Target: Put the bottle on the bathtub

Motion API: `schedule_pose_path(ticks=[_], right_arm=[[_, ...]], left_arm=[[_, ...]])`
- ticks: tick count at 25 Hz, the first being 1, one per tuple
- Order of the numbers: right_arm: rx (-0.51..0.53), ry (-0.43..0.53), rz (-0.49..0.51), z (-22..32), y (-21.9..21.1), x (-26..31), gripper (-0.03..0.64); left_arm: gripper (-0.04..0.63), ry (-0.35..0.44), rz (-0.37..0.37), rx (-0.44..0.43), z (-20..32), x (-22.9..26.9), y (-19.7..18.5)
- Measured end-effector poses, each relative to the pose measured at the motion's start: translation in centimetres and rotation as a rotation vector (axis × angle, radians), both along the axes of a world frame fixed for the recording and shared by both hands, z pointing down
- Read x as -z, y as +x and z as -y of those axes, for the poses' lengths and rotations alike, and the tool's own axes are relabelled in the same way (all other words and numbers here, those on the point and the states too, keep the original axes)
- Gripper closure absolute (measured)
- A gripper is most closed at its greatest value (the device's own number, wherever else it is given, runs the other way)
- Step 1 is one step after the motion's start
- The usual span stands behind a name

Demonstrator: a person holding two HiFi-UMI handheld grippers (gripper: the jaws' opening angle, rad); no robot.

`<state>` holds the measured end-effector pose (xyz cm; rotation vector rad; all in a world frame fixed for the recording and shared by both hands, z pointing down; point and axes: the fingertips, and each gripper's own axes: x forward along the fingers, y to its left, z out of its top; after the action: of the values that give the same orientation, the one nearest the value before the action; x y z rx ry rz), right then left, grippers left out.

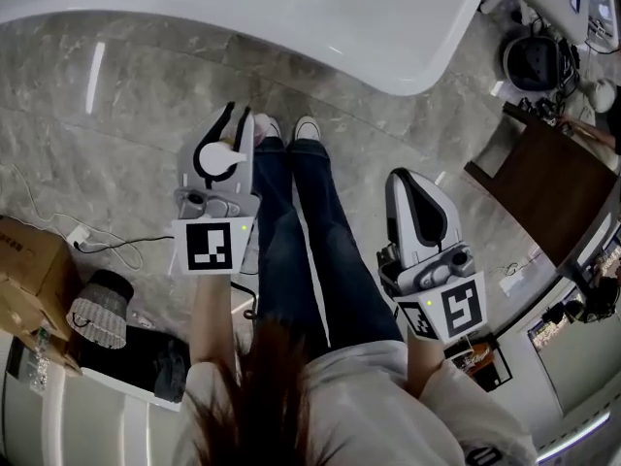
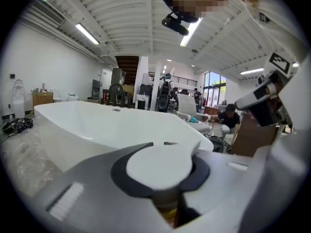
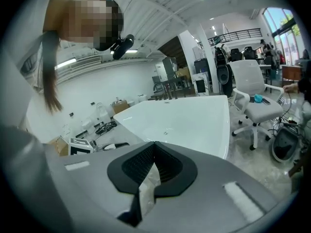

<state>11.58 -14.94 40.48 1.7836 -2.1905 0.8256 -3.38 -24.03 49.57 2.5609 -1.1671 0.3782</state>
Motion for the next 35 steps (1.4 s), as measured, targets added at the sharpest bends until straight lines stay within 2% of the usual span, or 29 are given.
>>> schedule_pose_path(ticks=[8,16,23,28,35], right_arm=[[0.013,-0.048,0.043,-0.6,-1.1,-5.5,0.62],[-0.001,-0.093,0.055,-1.9,-1.3,-11.0,0.62],[-0.014,-0.109,0.042,-2.5,-0.3,-14.3,0.62],[-0.033,-0.115,0.027,-2.6,0.6,-15.6,0.62],[-0.053,-0.115,0.008,-2.2,1.7,-17.4,0.62]], left_arm=[[0.48,-0.003,0.059,-0.033,0.5,-9.0,0.9],[0.48,-0.01,0.074,-0.035,0.8,-18.3,1.8],[0.48,-0.055,0.136,-0.06,0.4,-28.0,3.2],[0.48,-0.107,0.189,-0.126,-0.4,-34.5,4.9],[0.479,-0.133,0.223,-0.167,-0.8,-39.4,6.8]])
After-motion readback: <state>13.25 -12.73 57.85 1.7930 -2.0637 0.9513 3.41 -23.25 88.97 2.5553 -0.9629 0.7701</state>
